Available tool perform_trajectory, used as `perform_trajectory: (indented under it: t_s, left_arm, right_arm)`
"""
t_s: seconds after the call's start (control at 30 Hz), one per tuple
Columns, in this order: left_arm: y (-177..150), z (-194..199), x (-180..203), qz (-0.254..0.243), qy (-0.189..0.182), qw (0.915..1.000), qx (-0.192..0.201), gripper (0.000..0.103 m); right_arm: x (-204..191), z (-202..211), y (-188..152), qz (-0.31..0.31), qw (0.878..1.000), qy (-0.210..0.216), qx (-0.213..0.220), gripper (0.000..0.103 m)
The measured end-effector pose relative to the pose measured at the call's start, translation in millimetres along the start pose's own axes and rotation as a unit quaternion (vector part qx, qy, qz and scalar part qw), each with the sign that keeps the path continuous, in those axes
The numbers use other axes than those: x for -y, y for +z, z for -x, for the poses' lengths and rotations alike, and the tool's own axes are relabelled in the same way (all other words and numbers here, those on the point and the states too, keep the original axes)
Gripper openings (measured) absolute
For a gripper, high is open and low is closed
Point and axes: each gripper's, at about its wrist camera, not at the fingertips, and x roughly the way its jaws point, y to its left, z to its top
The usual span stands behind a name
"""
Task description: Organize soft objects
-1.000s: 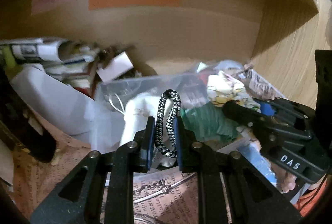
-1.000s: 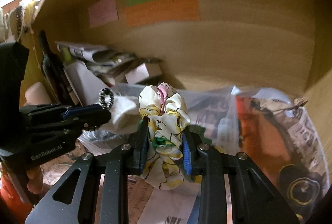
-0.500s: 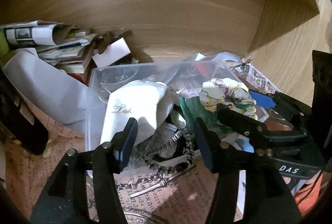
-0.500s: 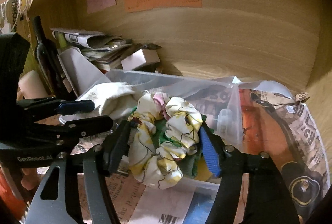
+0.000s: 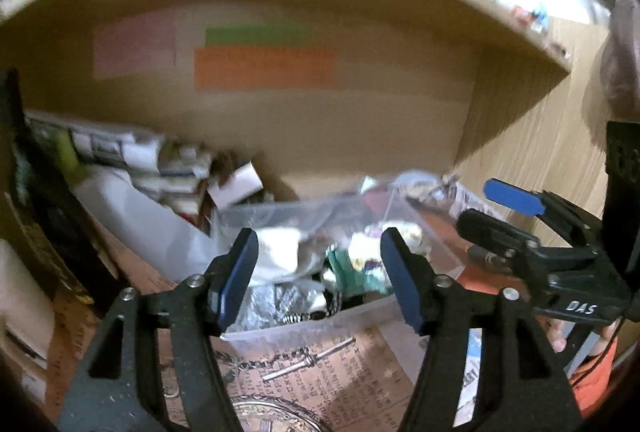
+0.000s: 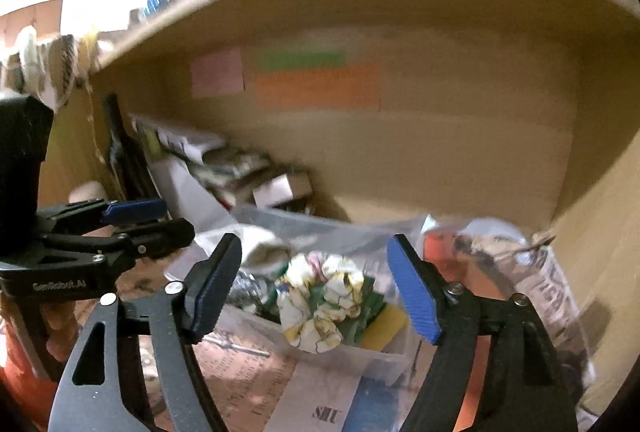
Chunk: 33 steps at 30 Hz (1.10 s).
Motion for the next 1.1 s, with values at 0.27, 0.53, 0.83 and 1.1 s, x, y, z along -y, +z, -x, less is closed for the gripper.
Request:
perform_trajectory:
  t_s: [0.27, 0.53, 0.83, 1.1]
  left_arm:
    - [7, 52, 4, 0.002, 0.007, 0.9975, 0.071, 0.073]
    - [3, 91, 14, -0.007, 0.023, 0.992, 0.124, 0.095]
    - [-2, 97, 16, -0.004, 0.024, 0.9921, 0.123, 0.1]
    - [-4, 96, 14, -0.007, 0.026, 0.9921, 0.122, 0.101]
  right_arm:
    - [-8, 48, 15, 0.001, 0.998, -0.003, 0.07, 0.084]
    - [-18, 63, 14, 0.005, 0.996, -0.003, 0.093, 0.099]
    - [-21, 70, 9, -0.001, 0.995, -0.003, 0.098, 0.103]
    - [-18, 69, 7, -0.008, 0.996, -0.001, 0.094, 0.103]
